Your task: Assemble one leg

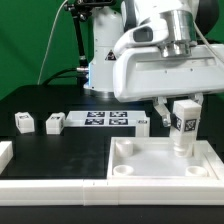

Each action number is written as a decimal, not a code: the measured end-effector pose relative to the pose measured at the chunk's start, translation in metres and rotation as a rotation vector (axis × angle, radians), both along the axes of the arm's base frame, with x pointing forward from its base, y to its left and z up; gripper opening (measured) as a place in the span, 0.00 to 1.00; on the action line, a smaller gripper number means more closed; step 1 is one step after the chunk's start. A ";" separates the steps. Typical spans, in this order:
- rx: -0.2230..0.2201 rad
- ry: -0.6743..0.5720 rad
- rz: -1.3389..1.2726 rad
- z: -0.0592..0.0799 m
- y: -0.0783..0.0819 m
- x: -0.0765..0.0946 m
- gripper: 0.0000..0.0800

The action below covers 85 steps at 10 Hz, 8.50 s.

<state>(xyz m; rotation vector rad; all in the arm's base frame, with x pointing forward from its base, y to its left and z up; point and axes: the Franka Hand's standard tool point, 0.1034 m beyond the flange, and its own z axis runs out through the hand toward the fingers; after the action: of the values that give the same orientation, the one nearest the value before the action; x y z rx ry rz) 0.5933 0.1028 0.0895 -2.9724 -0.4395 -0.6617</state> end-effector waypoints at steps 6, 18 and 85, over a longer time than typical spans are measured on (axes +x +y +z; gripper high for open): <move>0.016 0.003 0.007 -0.009 0.015 0.034 0.36; 0.022 -0.054 -0.002 -0.026 0.015 0.034 0.55; 0.214 0.374 -0.727 -0.014 0.008 0.037 0.36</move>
Offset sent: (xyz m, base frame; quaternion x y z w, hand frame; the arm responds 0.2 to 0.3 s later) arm 0.0289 0.0119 -0.0025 0.0183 -0.0014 0.0250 0.9995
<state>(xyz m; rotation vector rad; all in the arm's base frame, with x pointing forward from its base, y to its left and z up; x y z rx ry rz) 0.6303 0.1109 0.0756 -2.8917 0.7140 -0.1414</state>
